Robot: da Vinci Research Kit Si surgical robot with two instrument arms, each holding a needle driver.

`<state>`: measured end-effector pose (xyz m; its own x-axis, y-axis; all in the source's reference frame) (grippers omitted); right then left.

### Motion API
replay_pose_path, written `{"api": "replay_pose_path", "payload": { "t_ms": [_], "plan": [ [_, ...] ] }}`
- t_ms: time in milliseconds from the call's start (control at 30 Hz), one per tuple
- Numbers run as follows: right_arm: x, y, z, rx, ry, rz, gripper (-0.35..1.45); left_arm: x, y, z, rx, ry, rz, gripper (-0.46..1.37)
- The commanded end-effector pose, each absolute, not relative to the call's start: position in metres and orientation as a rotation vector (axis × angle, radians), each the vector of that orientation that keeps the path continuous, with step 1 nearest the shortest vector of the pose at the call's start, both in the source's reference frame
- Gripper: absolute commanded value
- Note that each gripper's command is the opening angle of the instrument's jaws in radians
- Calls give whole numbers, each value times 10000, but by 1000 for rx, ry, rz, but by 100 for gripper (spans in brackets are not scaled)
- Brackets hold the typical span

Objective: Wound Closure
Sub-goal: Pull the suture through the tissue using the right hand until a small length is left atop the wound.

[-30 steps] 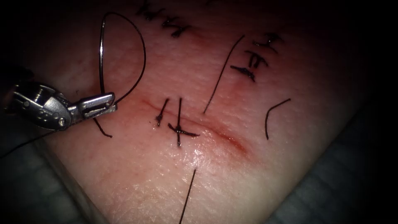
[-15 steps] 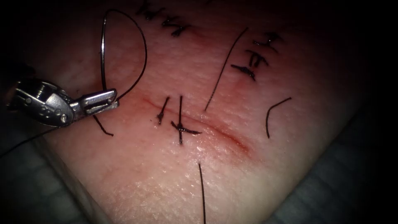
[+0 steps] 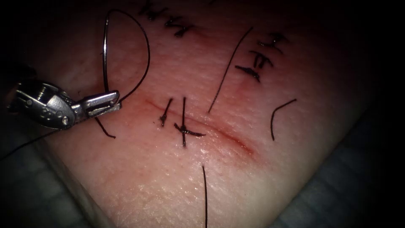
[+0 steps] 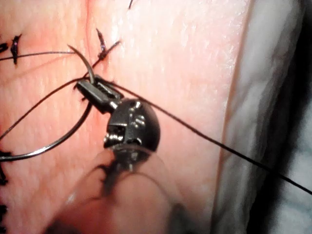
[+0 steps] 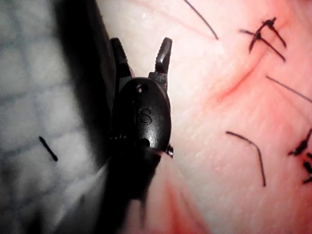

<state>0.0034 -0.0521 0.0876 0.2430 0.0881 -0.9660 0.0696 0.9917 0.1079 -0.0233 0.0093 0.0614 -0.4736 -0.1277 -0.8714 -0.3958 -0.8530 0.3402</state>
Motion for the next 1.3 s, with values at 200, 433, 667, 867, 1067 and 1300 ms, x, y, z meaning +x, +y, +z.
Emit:
{"api": "replay_pose_path", "payload": {
  "t_ms": [200, 433, 667, 867, 1067, 1300],
  "plan": [
    [41, -486, 931, 91, 1296, 52, 120, -243, 94, 617, -1520, 762, 2451, -35],
    [63, -465, 1001, 11, 1236, 97, 125, -241, 95, 618, -1533, 766, 2450, -35],
    [94, -470, 1028, 42, 1244, 51, 112, -237, 94, 622, -1538, 768, 2451, -35],
    [118, -479, 1050, 53, 1235, 17, 109, -238, 95, 625, -1538, 769, 2451, -35],
    [138, -487, 1058, 61, 1245, -11, 104, -238, 93, 625, -1538, 777, 2456, -35],
    [165, -491, 1065, 74, 1235, -39, 98, -240, 90, 619, -1549, 775, 2442, -35]
  ]
}}
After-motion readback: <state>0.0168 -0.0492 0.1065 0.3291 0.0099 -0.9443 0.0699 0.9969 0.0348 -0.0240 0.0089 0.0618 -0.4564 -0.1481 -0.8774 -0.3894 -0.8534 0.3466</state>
